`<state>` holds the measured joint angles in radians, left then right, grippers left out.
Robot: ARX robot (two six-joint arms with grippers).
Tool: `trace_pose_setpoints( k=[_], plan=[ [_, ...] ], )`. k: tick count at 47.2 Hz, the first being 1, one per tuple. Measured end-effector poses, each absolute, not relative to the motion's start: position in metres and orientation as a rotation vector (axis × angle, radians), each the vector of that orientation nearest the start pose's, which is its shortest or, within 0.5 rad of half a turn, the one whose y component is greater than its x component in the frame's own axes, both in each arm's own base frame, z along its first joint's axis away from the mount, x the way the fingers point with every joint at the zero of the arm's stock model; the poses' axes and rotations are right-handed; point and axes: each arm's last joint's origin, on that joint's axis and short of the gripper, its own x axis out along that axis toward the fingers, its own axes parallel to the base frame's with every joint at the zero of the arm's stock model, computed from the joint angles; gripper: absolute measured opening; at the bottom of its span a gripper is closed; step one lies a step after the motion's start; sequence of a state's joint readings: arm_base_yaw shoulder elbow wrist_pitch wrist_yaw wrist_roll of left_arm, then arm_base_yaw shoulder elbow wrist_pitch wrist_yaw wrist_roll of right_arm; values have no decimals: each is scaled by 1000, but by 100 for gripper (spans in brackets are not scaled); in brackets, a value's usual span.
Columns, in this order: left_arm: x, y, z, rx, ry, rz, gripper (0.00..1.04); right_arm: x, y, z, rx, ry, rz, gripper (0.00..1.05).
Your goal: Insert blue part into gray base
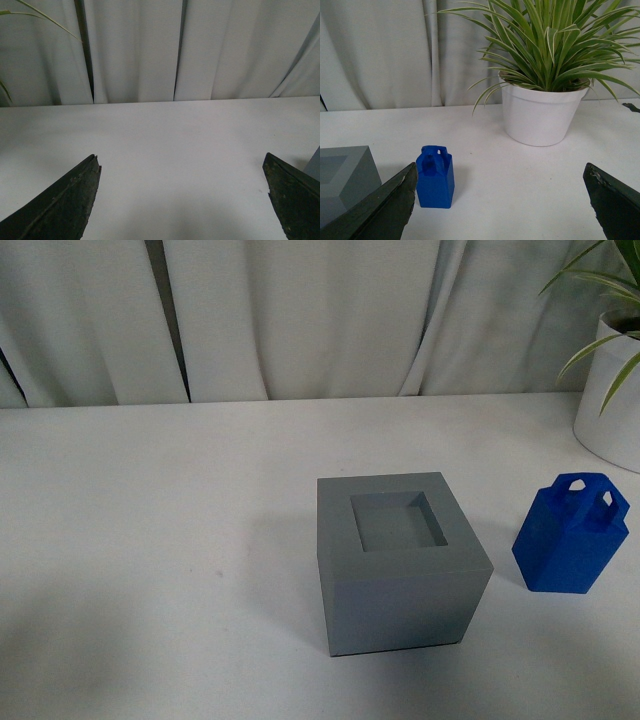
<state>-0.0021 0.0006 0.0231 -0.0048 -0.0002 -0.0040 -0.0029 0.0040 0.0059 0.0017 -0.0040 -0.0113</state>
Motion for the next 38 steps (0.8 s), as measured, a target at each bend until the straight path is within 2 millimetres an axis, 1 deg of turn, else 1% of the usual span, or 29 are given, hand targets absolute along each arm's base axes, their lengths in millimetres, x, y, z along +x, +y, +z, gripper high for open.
trace_pose_setpoints(
  k=[38],
  plan=[
    [96, 0, 171, -4, -18, -2, 99, 98, 0, 165, -11, -4, 1, 97]
  ],
)
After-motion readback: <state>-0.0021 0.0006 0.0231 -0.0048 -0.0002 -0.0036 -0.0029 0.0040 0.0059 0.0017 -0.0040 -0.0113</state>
